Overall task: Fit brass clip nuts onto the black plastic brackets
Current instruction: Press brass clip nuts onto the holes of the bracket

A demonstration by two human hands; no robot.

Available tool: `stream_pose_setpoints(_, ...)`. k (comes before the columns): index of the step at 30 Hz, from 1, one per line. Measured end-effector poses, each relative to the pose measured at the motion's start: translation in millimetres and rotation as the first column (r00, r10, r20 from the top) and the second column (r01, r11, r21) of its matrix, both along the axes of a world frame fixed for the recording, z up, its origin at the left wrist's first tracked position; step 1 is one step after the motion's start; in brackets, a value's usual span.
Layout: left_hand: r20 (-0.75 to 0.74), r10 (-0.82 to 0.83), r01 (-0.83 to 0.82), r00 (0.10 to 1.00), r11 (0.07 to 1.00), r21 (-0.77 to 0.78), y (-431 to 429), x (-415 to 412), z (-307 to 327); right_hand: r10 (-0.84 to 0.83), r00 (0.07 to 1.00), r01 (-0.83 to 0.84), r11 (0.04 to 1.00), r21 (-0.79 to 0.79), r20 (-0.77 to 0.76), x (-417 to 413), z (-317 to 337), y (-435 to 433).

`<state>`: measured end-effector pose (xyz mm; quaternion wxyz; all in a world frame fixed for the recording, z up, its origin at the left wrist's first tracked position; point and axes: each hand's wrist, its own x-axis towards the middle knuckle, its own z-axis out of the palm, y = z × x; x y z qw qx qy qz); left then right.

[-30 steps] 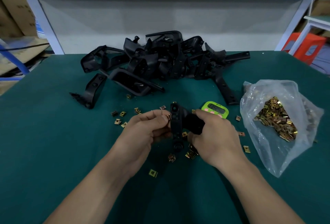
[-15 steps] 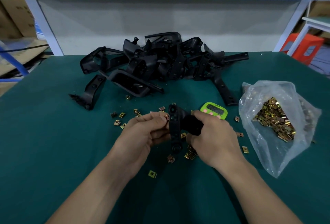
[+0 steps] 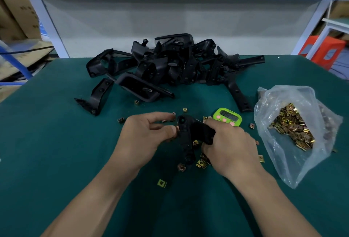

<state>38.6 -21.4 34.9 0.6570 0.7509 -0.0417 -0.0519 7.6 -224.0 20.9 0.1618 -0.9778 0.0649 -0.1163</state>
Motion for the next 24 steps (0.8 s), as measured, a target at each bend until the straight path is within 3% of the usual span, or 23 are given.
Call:
stream_pose_setpoints(14, -0.08, -0.157, 0.156, 0.984, 0.988, -0.024, 4.8, 0.1, 7.0, 0.007, 0.999, -0.001, 0.992, -0.124, 0.048, -7.0, 3.7, 5.7)
stream_pose_setpoints(19, -0.093, -0.135, 0.131, 0.987, 0.99, -0.044, 5.1, 1.5, 7.1, -0.01, 0.999, 0.017, 0.988, -0.152, 0.041, -6.7, 3.2, 9.1)
stream_pose_setpoints(24, -0.059, 0.004, -0.012, 0.998, 0.99, -0.138, -7.2, 2.7, 7.0, -0.012, 1.0, 0.012, 1.0, -0.008, -0.005, -5.2, -0.7, 13.3)
